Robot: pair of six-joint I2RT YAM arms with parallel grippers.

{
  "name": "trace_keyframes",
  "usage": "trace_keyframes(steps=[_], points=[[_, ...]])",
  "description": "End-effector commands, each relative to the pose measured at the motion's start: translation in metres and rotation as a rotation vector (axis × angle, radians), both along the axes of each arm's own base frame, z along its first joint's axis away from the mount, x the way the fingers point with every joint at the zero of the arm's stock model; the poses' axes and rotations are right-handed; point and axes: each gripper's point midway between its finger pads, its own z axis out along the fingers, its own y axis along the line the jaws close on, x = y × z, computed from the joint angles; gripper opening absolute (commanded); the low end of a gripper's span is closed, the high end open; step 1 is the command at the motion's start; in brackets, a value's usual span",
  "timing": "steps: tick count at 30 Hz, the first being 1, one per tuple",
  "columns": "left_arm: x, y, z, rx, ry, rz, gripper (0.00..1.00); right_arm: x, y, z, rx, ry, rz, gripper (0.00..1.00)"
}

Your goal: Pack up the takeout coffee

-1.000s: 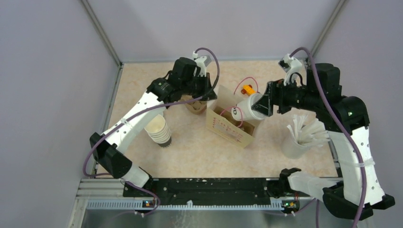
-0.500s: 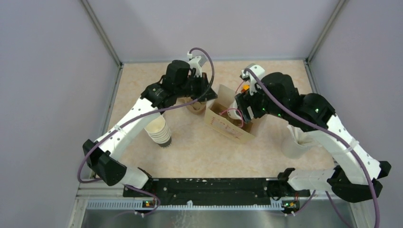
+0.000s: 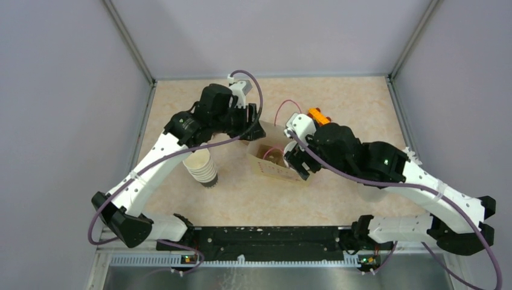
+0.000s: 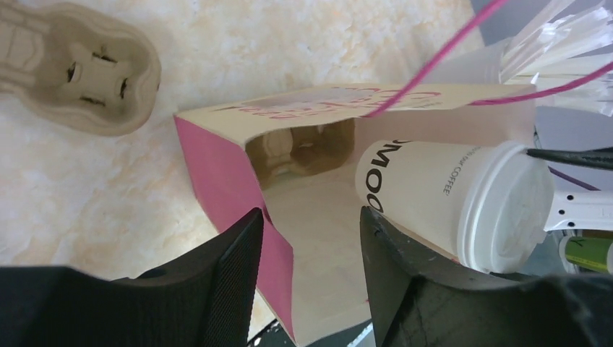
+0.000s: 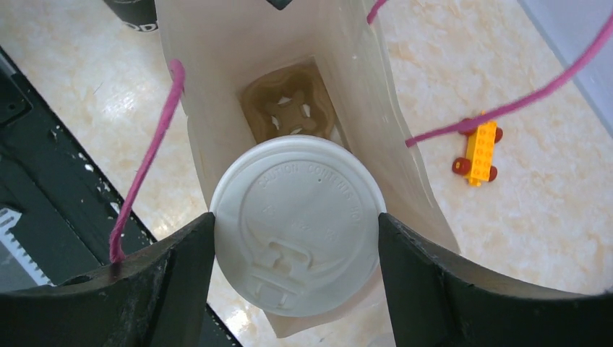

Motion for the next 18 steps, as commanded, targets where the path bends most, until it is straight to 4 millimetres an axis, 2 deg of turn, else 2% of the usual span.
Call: trace_keyframes(steps=[1, 8, 12, 15, 18], points=[[-0.004, 0.025, 0.008, 0.088, -0.033, 0.045, 0.58, -0.007, 0.009, 0.003, -0.030, -0.063, 0.060, 0.56], [-0.017, 0.038, -0.001, 0.164, 0.016, 0.031, 0.62, -0.024, 0.021, -0.012, -0.097, -0.069, 0.105, 0.56], [-0.022, 0.039, -0.001, 0.156, -0.018, -0.009, 0.61, -0.031, 0.028, -0.017, -0.129, -0.083, 0.115, 0.56], [-0.026, 0.033, -0.001, 0.128, -0.028, -0.049, 0.49, -0.031, 0.032, -0.015, -0.117, -0.097, 0.103, 0.56], [-0.032, 0.023, 0.002, 0.072, -0.051, -0.108, 0.23, -0.025, 0.030, -0.006, -0.086, -0.137, 0.075, 0.55]])
